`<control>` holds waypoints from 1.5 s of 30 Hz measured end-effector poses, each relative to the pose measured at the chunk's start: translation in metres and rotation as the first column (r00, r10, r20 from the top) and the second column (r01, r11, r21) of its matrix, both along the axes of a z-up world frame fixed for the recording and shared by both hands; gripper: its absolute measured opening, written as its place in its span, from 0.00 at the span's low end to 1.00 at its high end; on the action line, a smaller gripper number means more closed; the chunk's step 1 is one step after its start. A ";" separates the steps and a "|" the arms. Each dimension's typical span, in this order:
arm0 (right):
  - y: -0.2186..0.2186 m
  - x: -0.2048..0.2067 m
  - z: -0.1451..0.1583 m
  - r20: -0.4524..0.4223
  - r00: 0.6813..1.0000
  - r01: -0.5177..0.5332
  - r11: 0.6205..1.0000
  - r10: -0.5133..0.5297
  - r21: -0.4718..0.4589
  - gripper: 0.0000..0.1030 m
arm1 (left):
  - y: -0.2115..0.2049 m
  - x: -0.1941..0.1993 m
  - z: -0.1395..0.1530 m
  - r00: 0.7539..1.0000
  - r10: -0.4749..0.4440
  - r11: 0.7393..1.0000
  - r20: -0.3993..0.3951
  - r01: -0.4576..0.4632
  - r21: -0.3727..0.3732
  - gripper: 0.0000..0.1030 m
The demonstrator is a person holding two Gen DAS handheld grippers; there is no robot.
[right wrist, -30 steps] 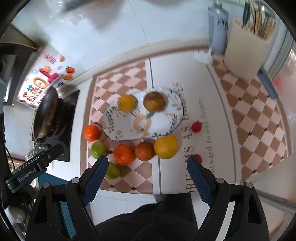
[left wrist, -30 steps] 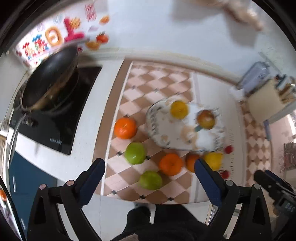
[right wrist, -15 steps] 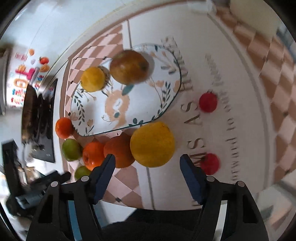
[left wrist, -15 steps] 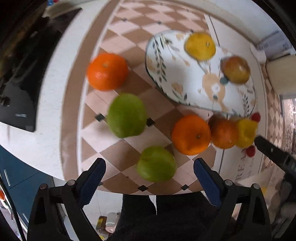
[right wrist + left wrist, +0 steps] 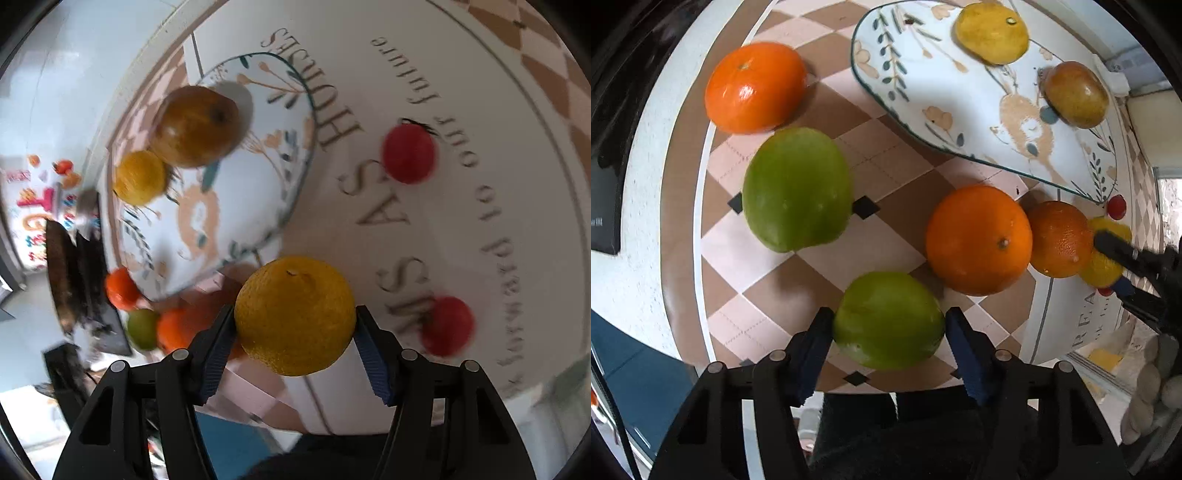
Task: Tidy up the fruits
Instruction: 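Grasp the green apple with the left tool while the right tool grasps the yellow pear, then place the green apple on the plate with the left tool while the right tool places the pear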
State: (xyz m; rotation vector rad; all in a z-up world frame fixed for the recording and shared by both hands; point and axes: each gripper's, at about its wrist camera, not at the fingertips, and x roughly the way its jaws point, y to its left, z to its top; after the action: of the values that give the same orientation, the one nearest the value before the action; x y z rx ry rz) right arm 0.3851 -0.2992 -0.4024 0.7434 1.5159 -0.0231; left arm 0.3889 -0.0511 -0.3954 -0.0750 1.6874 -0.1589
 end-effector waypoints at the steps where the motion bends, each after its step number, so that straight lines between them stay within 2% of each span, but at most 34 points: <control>1: -0.002 -0.004 0.003 -0.011 1.000 -0.026 0.999 0.026 -0.023 0.64 | -0.002 -0.001 0.000 1.000 -0.008 1.000 0.004 0.008 0.005 0.58; 3: 0.000 -0.011 0.005 -0.029 0.997 -0.070 0.996 0.068 -0.060 0.64 | -0.006 0.000 0.000 1.000 -0.016 1.000 0.013 0.016 0.012 0.58; 5: 0.000 -0.016 0.004 -0.026 0.997 -0.076 0.996 0.074 -0.050 0.64 | -0.007 0.003 -0.004 1.000 -0.003 1.000 0.004 0.003 -0.001 0.58; 7: -0.002 -0.019 0.003 -0.024 0.998 -0.052 0.998 0.052 -0.032 0.65 | -0.006 0.007 -0.007 1.000 0.009 1.000 -0.007 -0.009 -0.001 0.58; 15: -0.011 -0.023 -0.006 -0.020 1.000 0.002 1.000 -0.001 0.030 0.64 | -0.001 0.009 -0.006 0.999 0.017 1.000 0.029 -0.017 -0.001 0.57; 20: -0.005 -0.023 -0.002 0.018 0.999 -0.029 1.000 0.029 -0.011 0.64 | 0.001 0.004 0.001 0.999 0.016 1.000 0.037 -0.016 -0.004 0.57; 24: -0.002 -0.021 0.016 0.070 0.997 -0.042 0.999 0.043 -0.012 0.63 | 0.001 0.002 0.033 0.997 0.025 0.999 0.078 -0.022 -0.043 0.57; 28: 0.003 -0.007 0.052 0.153 0.986 -0.069 0.997 0.071 -0.022 0.63 | -0.003 0.016 0.087 0.983 0.040 0.995 0.179 -0.022 -0.100 0.57; 31: 0.014 0.011 0.068 0.184 0.976 -0.107 0.993 0.113 -0.039 0.63 | -0.012 0.042 0.121 0.965 0.008 0.996 0.262 0.016 -0.087 0.57; 33: 0.024 0.026 0.074 0.191 0.970 -0.141 0.987 0.153 -0.074 0.63 | -0.019 0.060 0.130 0.955 -0.009 0.998 0.297 0.027 -0.059 0.57; 35: 0.032 0.042 0.076 0.186 0.962 -0.179 0.976 0.201 -0.126 0.63 | -0.021 0.076 0.130 0.950 -0.019 0.999 0.311 0.029 -0.025 0.57; 38: 0.034 0.061 0.071 0.159 0.958 -0.213 0.964 0.238 -0.160 0.63 | -0.024 0.096 0.114 0.958 -0.040 0.999 0.285 0.039 0.010 0.57; 40: 0.038 0.073 0.065 0.142 0.954 -0.239 0.954 0.266 -0.179 0.63 | -0.025 0.109 0.098 0.968 -0.053 0.998 0.246 0.048 0.028 0.57; 45: 0.043 0.091 0.043 0.094 0.942 -0.299 0.931 0.323 -0.207 0.63 | -0.037 0.125 0.061 0.989 -0.029 1.000 0.148 0.027 0.014 0.57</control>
State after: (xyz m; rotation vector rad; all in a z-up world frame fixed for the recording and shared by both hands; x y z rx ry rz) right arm 0.4758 -0.2566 -0.3597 0.3386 1.4716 0.1154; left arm 0.5143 -0.0883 -0.3346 -0.0300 1.5416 -0.1711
